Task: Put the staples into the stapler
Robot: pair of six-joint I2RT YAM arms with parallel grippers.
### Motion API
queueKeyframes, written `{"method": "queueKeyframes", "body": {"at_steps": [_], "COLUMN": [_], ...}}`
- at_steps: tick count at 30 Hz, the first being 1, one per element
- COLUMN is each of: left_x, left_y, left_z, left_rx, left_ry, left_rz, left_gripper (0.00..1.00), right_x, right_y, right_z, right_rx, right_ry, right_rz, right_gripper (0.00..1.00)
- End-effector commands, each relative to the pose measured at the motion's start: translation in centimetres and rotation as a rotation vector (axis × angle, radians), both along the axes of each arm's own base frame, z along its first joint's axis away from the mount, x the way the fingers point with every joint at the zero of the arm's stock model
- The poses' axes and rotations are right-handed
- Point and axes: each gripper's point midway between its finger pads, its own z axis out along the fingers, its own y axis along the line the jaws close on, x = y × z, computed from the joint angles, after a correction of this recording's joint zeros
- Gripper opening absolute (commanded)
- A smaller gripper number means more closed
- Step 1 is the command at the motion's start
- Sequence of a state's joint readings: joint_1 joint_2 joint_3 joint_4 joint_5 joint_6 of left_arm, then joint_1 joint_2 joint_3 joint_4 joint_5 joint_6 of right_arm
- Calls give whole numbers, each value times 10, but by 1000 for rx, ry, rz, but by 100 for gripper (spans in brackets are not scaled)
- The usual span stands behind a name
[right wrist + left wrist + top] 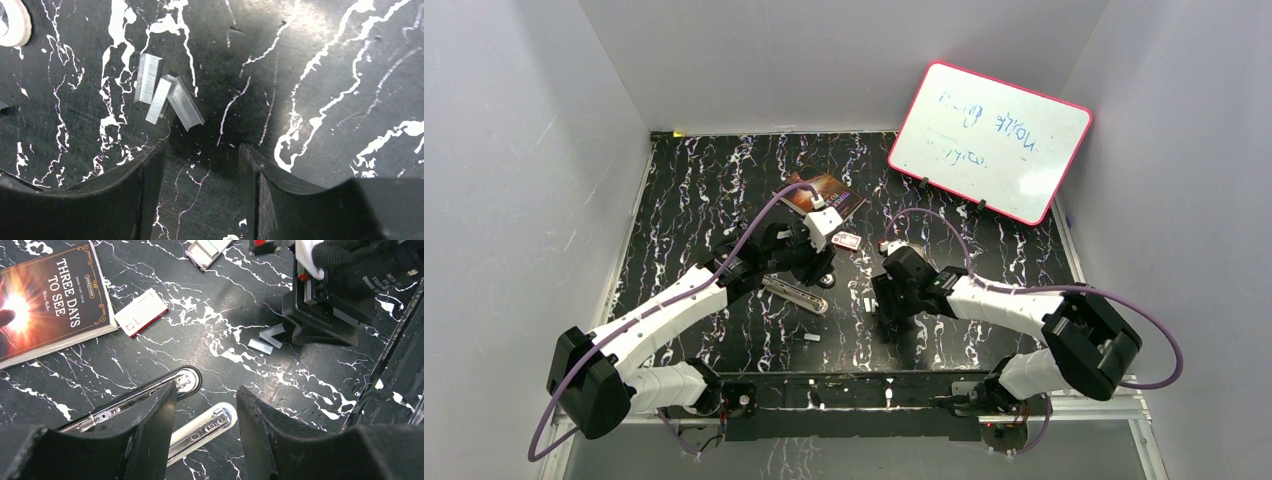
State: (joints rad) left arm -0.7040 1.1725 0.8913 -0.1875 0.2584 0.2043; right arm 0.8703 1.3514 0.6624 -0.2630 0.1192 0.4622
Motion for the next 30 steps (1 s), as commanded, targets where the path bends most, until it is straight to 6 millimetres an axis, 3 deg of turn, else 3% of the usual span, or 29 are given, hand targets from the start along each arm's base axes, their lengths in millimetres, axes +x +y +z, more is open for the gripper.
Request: {"method": "queueKeyframes", "body": {"at_steps": [1,9,20,30], "left_x": [4,6,7,9], "left_y": [4,6,7,8], "left_z": [7,4,-1,7], "left_rx": [-5,14,34,-6], "left_ry": [-23,-30,-22,-26], "left_rz": [27,26,27,74], "left_gripper": [47,46,46,47], "right_x": [4,16,6,8], "right_y": [20,17,21,24], "right_z": [11,1,-12,-1], "right_rx": [12,-101,-150,-111], "right_ry": [-27,-71,-31,-67], "right_rz": [120,166,256,244], "right_gripper": [62,56,38,17]}}
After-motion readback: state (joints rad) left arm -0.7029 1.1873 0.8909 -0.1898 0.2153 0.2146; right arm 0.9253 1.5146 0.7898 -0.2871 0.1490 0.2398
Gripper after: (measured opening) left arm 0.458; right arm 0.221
